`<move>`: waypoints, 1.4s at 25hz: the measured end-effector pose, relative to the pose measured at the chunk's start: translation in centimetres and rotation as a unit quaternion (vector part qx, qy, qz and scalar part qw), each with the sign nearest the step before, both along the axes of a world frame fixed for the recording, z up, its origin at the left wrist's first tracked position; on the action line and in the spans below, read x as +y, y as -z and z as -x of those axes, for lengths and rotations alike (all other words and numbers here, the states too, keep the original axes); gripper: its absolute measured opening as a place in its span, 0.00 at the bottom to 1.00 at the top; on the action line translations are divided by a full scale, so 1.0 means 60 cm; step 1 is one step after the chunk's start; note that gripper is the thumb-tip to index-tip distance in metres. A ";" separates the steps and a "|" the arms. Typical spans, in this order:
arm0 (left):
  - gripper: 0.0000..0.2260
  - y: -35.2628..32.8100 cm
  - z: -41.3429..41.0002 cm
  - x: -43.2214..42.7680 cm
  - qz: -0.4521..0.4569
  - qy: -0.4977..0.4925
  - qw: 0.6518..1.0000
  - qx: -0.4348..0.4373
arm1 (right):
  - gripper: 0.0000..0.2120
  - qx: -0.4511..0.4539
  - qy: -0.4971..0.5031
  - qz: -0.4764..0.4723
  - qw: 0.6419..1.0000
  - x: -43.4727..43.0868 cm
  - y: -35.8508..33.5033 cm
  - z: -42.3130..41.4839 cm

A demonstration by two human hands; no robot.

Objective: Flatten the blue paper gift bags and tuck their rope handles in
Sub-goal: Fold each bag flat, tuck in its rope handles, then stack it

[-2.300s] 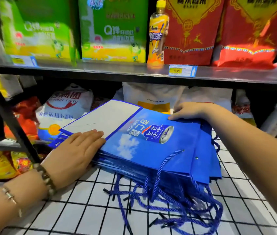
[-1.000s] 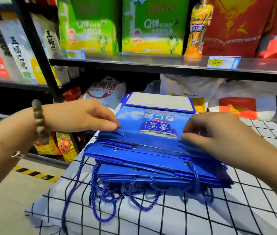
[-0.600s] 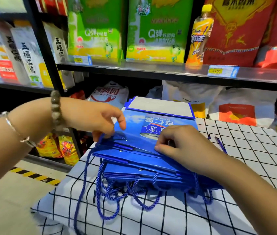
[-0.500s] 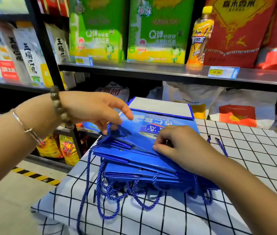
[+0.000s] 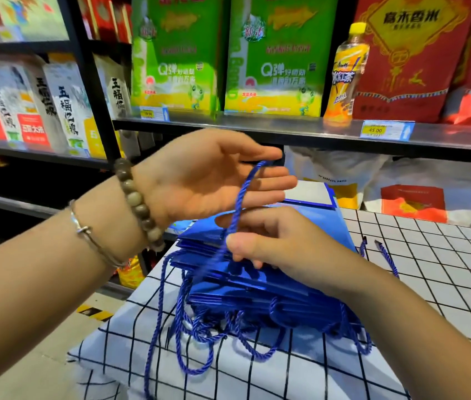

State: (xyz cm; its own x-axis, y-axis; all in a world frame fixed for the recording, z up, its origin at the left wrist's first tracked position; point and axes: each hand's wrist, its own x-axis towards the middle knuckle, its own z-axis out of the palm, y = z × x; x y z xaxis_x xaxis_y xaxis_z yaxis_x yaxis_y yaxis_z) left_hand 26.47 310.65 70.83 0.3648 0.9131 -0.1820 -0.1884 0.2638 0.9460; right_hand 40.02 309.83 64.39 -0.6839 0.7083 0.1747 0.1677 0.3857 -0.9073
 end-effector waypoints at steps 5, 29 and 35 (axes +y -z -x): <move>0.09 0.012 -0.047 0.033 -0.013 -0.045 0.998 -0.039 | 0.04 0.051 0.032 0.122 0.991 -0.003 -0.002 -0.019; 0.24 0.148 -0.119 0.048 -0.366 -0.082 0.827 0.420 | 0.06 0.080 0.222 0.092 0.967 0.096 0.047 -0.158; 0.25 0.162 -0.103 0.030 -0.389 -0.025 0.719 0.575 | 0.08 -0.058 0.257 -0.001 0.965 0.099 0.054 -0.199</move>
State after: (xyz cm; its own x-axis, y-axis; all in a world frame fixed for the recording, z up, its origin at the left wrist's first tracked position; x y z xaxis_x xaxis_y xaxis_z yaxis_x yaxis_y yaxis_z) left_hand 32.65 312.44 61.14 0.3456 0.9082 0.2362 0.8453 -0.4106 0.3420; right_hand 51.99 315.79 61.16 -0.2579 0.9587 0.1198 0.4366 0.2262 -0.8708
